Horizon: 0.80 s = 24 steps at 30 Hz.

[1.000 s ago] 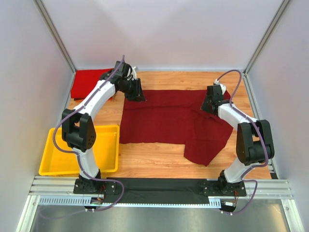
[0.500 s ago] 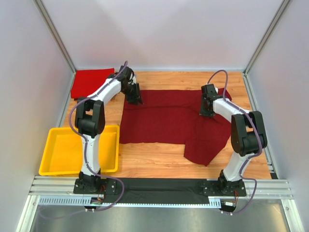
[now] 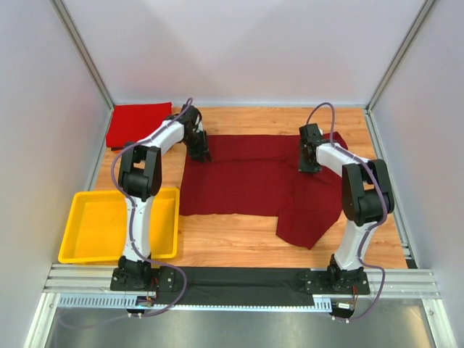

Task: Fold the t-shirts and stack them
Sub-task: Fold the tshirt

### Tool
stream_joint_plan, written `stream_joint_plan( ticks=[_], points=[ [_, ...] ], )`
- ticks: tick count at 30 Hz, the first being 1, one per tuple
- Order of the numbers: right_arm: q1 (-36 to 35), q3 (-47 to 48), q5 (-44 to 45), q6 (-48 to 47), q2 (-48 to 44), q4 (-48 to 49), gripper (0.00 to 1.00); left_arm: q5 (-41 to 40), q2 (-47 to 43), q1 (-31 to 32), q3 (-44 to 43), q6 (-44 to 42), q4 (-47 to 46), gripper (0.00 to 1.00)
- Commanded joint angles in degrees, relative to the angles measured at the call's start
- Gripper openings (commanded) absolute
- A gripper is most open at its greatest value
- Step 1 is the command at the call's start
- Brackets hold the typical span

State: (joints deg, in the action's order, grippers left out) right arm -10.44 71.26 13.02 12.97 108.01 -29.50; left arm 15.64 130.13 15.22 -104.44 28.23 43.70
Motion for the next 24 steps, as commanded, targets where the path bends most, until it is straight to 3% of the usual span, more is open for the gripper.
stream_joint_plan(
  ticks=[1, 5, 11, 17, 24],
  points=[
    [0.07, 2.30, 0.96, -2.07, 0.89, 0.32, 0.32, -0.96, 1.00, -0.46, -1.91, 0.51, -0.72, 0.40],
    [0.07, 3.61, 0.69, -2.43, 2.03, -0.73, 0.26, -2.01, 1.53, -0.55, -2.08, 0.25, -0.72, 0.40],
    [0.24, 5.11, -0.18, -1.90, 2.13, -3.37, 0.01, -2.28, 2.24, -0.81, -1.99, 0.16, -0.64, 0.40],
    [0.50, 9.41, -2.73, -0.85, -0.25, -11.26, 0.00, -2.89, 2.76, -0.98, -2.26, 0.07, -0.64, 0.40],
    [2.09, 11.09, -13.00, 1.26, -2.71, -17.61, 0.00, -2.72, 3.38, -0.99, -2.52, 0.07, -0.46, 0.40]
  ],
)
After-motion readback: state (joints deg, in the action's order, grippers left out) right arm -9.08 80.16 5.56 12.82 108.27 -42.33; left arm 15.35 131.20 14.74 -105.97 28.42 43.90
